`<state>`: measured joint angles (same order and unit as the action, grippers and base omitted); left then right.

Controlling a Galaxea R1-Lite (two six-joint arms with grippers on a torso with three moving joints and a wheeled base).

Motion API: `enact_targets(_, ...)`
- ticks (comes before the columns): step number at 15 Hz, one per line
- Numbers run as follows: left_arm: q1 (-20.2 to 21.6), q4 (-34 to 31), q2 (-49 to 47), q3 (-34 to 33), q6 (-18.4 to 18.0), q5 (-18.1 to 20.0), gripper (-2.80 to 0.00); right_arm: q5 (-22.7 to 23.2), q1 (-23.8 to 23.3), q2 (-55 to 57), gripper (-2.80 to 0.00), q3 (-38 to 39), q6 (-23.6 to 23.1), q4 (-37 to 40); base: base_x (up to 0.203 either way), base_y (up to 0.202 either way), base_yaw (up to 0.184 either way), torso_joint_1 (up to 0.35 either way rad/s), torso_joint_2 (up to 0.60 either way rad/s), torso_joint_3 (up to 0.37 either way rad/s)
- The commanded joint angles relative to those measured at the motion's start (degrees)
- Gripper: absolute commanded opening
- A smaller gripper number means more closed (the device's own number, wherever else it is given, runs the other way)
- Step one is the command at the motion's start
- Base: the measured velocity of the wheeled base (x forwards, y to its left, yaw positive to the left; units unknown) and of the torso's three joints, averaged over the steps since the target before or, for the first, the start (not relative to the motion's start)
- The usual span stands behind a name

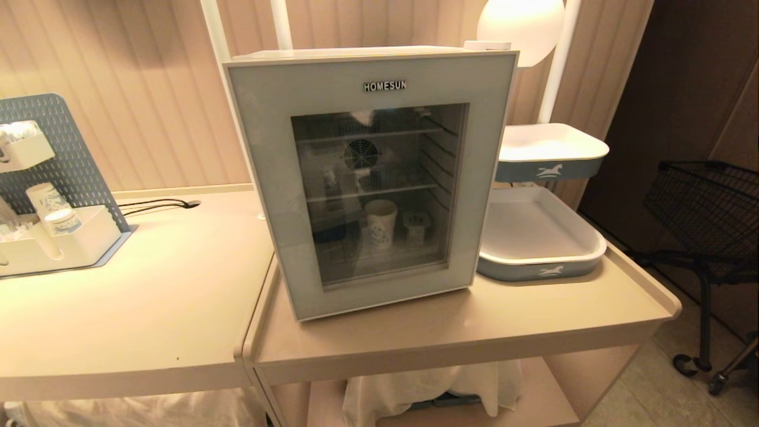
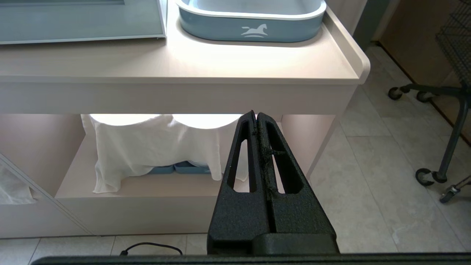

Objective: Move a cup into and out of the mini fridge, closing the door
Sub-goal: Open the freezer door

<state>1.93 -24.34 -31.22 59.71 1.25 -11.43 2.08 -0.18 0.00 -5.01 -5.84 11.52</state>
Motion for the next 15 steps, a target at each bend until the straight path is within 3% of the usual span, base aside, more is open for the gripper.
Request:
enact_targets(1,-0.56,1.96,-13.21,0.89,1.43,2.95,0.0,0.02,0.01,0.09,-2.8,0.0,-0.05,0.08,0.0,0.0,0.0,0.0,0.0,0.0)
enact_targets(2,-1.12,3.38,-16.22,0.85,2.74,8.25,0.0,0.02,0.01,0.09,-2.8,0.0,-0.05,0.08,0.0,0.0,0.0,0.0,0.0,0.0)
enact_targets(4,-1.76,5.38,-22.3,1.04,5.91,28.37,0.0,0.02,0.01,0.09,-2.8,0.0,-0.05,0.08,0.0,0.0,0.0,0.0,0.0,0.0)
enact_targets(6,-1.99,9.51,-29.26,0.99,8.69,42.74,0.0,0.02,0.01,0.09,-2.8,0.0,-0.05,0.08,0.0,0.0,0.0,0.0,0.0,0.0)
enact_targets(7,-2.01,12.39,-32.39,0.62,9.88,46.53,0.0,0.02,-0.01,0.09,-2.8,0.0,-0.05,0.08,0.0,0.0,0.0,0.0,0.0,0.0)
enact_targets(11,-2.07,24.8,-42.51,-4.23,10.96,55.65,0.0,0.02,-0.07,0.09,-2.8,0.0,-0.05,0.08,0.0,0.0,0.0,0.0,0.0,0.0)
enact_targets(15,-1.02,44.77,-53.61,-11.54,7.8,58.26,0.0,0.02,0.01,0.09,-2.8,0.0,-0.05,0.08,0.0,0.0,0.0,0.0,0.0,0.0)
